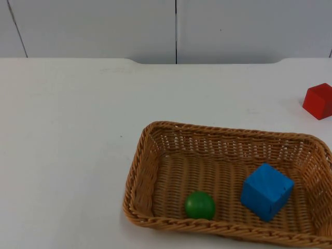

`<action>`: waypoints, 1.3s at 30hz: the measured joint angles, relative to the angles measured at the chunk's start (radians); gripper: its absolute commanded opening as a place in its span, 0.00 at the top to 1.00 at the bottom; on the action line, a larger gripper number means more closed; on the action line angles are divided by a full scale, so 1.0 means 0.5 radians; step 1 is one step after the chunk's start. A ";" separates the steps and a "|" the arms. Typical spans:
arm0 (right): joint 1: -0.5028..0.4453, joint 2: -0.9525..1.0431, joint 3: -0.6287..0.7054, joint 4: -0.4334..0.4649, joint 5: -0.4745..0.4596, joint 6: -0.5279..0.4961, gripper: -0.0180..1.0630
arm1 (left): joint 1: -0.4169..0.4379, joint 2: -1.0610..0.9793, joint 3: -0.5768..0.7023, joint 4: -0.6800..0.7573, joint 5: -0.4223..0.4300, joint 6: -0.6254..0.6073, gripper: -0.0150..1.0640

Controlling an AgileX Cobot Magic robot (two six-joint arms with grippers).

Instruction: Place all geometric objects except the red cube into the basket.

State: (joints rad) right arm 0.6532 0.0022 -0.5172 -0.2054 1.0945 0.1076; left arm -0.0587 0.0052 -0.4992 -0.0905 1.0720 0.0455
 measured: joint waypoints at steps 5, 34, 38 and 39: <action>0.000 0.000 0.000 -0.005 -0.009 0.009 0.01 | 0.000 0.000 0.000 0.000 0.000 0.000 0.01; 0.000 0.000 0.000 0.202 -0.019 -0.099 0.01 | 0.000 0.000 0.000 0.000 0.004 0.000 0.01; -0.004 0.000 0.000 0.205 -0.019 -0.099 0.01 | 0.000 0.000 0.000 0.000 0.004 0.000 0.01; -0.004 0.000 0.000 0.205 -0.019 -0.099 0.01 | 0.000 0.000 0.000 0.000 0.004 0.000 0.01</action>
State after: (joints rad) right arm 0.6514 0.0022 -0.5172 -0.1032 1.0852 0.0581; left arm -0.0587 0.0052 -0.4992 -0.0905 1.0742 0.0455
